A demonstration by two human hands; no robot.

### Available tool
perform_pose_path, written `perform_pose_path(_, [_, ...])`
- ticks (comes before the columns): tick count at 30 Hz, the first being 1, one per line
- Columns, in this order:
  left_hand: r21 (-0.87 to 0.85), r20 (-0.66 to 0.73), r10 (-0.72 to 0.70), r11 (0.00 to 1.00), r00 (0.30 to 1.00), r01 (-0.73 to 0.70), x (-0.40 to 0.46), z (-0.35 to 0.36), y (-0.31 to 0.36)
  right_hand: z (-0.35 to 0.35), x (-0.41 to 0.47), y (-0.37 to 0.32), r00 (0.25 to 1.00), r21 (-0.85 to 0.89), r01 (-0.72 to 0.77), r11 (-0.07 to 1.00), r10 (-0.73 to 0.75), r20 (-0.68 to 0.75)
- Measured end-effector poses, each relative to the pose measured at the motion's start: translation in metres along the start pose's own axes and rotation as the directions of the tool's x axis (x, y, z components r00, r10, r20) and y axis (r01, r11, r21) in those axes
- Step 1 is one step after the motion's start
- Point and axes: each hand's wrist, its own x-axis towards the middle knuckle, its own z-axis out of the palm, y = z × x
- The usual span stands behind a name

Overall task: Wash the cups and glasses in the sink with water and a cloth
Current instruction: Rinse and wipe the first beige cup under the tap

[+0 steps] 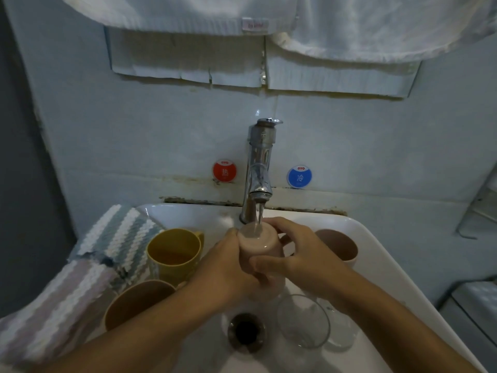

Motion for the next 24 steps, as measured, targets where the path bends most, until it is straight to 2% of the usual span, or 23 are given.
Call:
perform_pose_path(4, [0.06, 0.005, 0.015, 0.998, 1.0, -0.015, 0.0, -0.003, 0.004, -0.003, -0.002, -0.001, 1.0, 0.005, -0.016, 1.0, 0.016, 0.025])
perform_pose_path(6, [0.12, -0.004, 0.05, 0.992, 0.999, -0.049, -0.002, -0.005, 0.006, -0.003, -0.004, -0.001, 0.999, -0.06, -0.011, 0.998, 0.014, 0.044])
perform_pose_path(8, [0.165, -0.018, 0.091, 0.983, 0.996, -0.087, -0.003, -0.007, 0.006, -0.002, -0.005, -0.002, 1.0, -0.136, 0.0, 0.991, 0.003, 0.018])
perform_pose_path(10, [0.152, -0.02, 0.097, 0.984, 0.995, -0.093, -0.003, -0.007, 0.006, -0.004, -0.005, -0.003, 0.999, -0.117, -0.014, 0.993, 0.009, -0.046])
perform_pose_path(14, [-0.005, -0.053, 0.015, 1.0, 0.998, -0.016, -0.002, -0.007, 0.012, -0.01, -0.001, -0.001, 0.967, 0.02, -0.147, 0.989, 0.148, -0.209])
perform_pose_path(16, [-0.159, -0.047, -0.081, 0.985, 0.996, 0.073, -0.005, -0.007, 0.018, -0.01, -0.001, -0.002, 0.934, 0.143, -0.216, 0.966, 0.247, -0.26])
perform_pose_path(19, [-0.482, 0.09, -0.24, 0.839, 0.967, 0.253, -0.012, -0.005, 0.022, -0.007, 0.0, -0.005, 0.913, 0.222, -0.254, 0.941, 0.31, -0.266])
perform_pose_path(24, [-0.687, 0.063, -0.363, 0.66, 0.93, 0.305, -0.006, -0.001, 0.013, -0.004, 0.001, -0.007, 0.889, 0.303, -0.386, 0.871, 0.439, -0.129])
